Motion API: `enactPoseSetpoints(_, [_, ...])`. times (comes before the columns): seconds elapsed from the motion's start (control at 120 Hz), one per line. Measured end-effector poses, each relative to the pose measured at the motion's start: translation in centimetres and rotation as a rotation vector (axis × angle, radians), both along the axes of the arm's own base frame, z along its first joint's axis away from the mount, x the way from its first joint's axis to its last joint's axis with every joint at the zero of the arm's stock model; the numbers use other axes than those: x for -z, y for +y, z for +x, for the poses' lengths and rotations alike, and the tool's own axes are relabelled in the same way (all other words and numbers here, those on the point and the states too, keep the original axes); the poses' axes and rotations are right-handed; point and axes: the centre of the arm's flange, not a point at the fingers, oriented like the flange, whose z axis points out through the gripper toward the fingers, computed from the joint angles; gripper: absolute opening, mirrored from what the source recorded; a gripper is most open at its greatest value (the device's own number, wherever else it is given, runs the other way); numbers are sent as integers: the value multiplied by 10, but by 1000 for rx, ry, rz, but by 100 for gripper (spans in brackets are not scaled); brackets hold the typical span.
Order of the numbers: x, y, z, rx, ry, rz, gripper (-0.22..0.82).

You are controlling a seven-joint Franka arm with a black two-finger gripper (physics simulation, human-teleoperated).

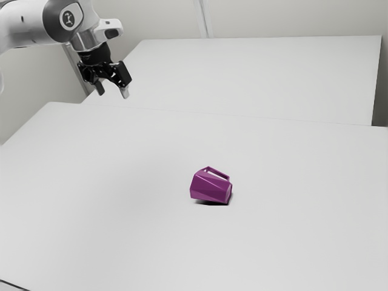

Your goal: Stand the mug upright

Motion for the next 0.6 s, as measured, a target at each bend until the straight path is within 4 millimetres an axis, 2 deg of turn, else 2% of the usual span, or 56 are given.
enactPoseSetpoints(0.308, [2, -1, -1, 10, 8, -2, 60])
enactPoseSetpoints(0.417, [7, -21, -1, 44, 21, -21, 60])
enactPoseSetpoints(0.517, [25, -40, -8, 55, 65, -138, 60])
enactPoseSetpoints(0.6, [42, -39, -12, 35, 106, -274, 60])
